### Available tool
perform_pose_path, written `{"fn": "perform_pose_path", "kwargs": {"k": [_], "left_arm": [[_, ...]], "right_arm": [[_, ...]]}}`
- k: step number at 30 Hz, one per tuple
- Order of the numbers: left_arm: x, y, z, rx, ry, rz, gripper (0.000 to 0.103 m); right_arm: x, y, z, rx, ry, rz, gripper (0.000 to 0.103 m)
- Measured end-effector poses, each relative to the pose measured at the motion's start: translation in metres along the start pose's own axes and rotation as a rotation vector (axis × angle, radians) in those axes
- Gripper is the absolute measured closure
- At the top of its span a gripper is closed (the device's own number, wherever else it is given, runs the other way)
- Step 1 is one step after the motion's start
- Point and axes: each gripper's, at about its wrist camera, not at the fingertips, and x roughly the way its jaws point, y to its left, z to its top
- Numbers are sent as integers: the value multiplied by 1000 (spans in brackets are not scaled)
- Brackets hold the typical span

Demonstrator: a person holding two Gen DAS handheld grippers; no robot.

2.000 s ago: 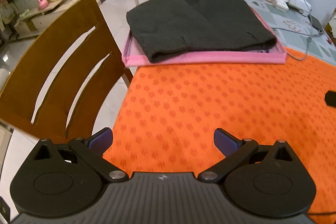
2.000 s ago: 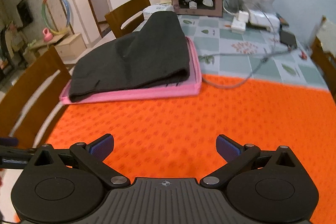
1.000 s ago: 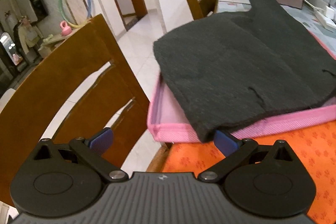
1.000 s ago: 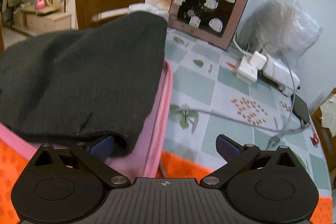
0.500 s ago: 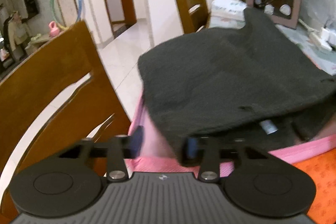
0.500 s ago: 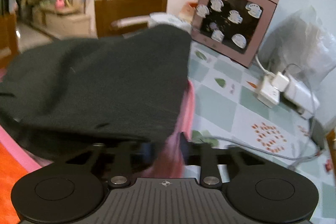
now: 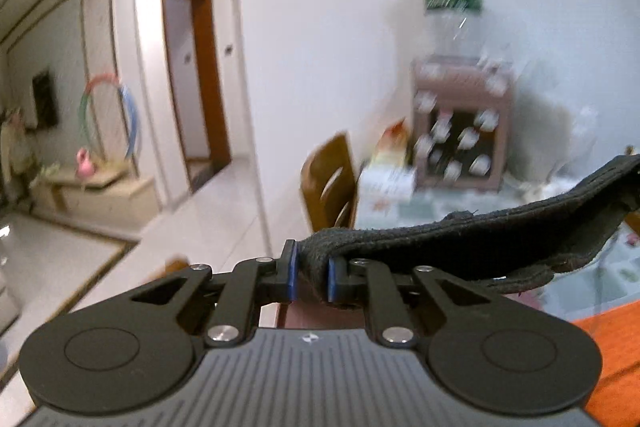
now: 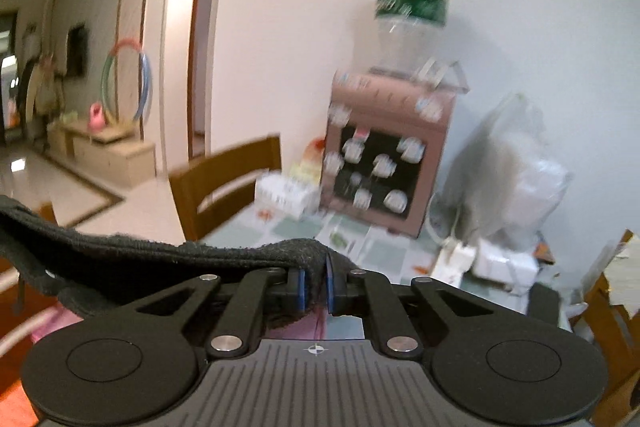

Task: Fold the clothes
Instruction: 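Lift the grey garment off the pink tray with both grippers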

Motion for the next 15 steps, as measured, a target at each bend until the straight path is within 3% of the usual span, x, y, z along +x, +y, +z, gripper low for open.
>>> {"fn": "perform_pose_path", "kwargs": {"k": [4, 7, 12, 15], "left_arm": [[-67, -4, 30, 28, -66, -72, 87], [-122, -3, 47, 62, -73, -151, 88], [-208, -5, 74, 83, 44, -313, 88], [-238, 0, 89, 77, 115, -416, 88]], "right_arm": [[-79, -13, 23, 6, -41, -3, 92], [-144, -27, 35, 45, -39, 15, 92], [-246, -40, 46, 103, 50, 64, 92], [-294, -48, 51, 154, 125, 97, 92]]}}
